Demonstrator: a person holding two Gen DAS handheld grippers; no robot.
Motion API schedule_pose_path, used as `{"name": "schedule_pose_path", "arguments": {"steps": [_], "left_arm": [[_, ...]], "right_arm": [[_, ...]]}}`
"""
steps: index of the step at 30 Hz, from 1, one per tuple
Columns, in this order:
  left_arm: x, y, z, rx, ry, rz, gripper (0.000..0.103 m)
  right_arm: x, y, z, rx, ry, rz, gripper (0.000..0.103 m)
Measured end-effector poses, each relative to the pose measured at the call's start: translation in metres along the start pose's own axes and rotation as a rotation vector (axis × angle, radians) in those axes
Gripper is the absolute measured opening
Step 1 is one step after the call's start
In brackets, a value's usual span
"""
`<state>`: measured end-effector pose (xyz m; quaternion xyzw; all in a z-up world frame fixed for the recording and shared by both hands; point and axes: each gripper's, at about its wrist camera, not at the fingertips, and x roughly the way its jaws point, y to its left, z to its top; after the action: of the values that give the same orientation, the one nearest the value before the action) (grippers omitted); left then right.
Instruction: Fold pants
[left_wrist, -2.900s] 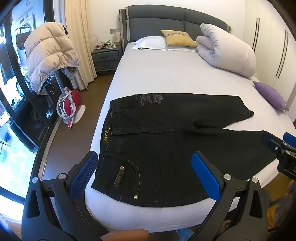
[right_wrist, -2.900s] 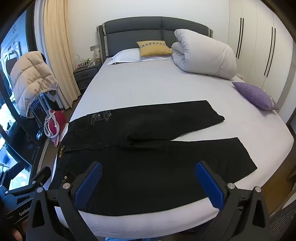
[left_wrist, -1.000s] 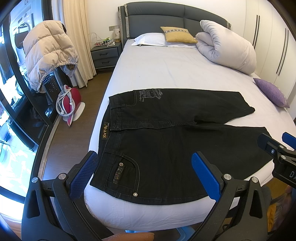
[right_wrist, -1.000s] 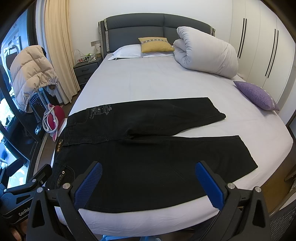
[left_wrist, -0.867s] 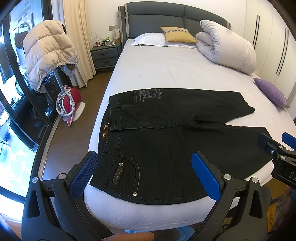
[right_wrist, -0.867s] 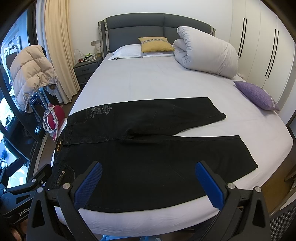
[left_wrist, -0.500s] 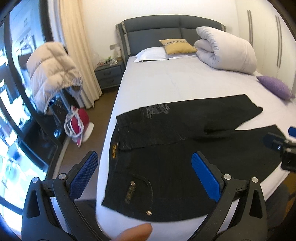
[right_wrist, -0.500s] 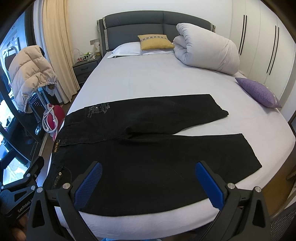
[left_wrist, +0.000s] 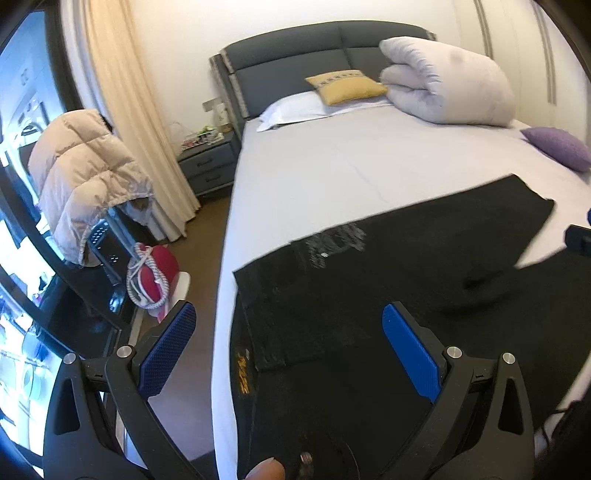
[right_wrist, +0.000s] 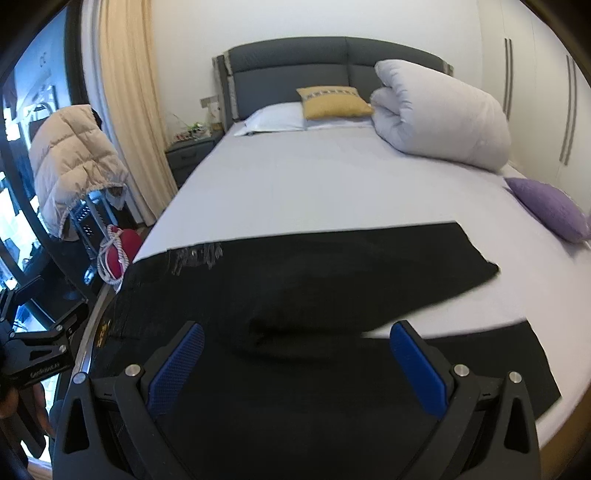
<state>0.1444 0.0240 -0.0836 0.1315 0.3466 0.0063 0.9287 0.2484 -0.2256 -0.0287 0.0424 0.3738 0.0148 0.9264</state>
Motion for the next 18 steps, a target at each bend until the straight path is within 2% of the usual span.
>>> {"name": "schedule_pose_path", "arguments": {"steps": [1, 2, 4, 8, 12, 14, 16, 17, 18], "left_arm": [[0.01, 0.001, 0.004, -0.003, 0.009, 0.021, 0.103], [0.027, 0.002, 0.008, 0.001, 0.051, 0.036, 0.103], [0.057, 0.009, 0.012, -0.024, 0.12, 0.031, 0.103], [0.116, 0.022, 0.031, -0.003, 0.112, 0.025, 0.103], [0.18, 0.03, 0.063, 0.075, 0.125, -0.087, 0.103], [0.224, 0.032, 0.077, 0.141, 0.174, -0.193, 0.102], [0.261, 0.028, 0.081, 0.201, 0.236, -0.261, 0.096], [0.285, 0.027, 0.084, 0.238, 0.281, -0.315, 0.09], [0.294, 0.023, 0.083, 0.265, 0.308, -0.337, 0.088]], "right_arm": [[0.005, -0.001, 0.001, -0.005, -0.001, 0.007, 0.103], [0.013, -0.002, 0.005, -0.013, -0.004, 0.02, 0.103], [0.026, -0.004, 0.012, -0.03, -0.009, 0.039, 0.103], [0.05, -0.007, 0.018, -0.073, 0.005, 0.076, 0.103], [0.076, -0.013, 0.02, -0.117, 0.052, 0.121, 0.094], [0.086, -0.017, 0.02, -0.125, 0.069, 0.139, 0.094], [0.096, -0.022, 0.024, -0.129, 0.082, 0.159, 0.093], [0.1, -0.024, 0.025, -0.133, 0.087, 0.171, 0.093], [0.104, -0.026, 0.025, -0.139, 0.09, 0.179, 0.093]]}}
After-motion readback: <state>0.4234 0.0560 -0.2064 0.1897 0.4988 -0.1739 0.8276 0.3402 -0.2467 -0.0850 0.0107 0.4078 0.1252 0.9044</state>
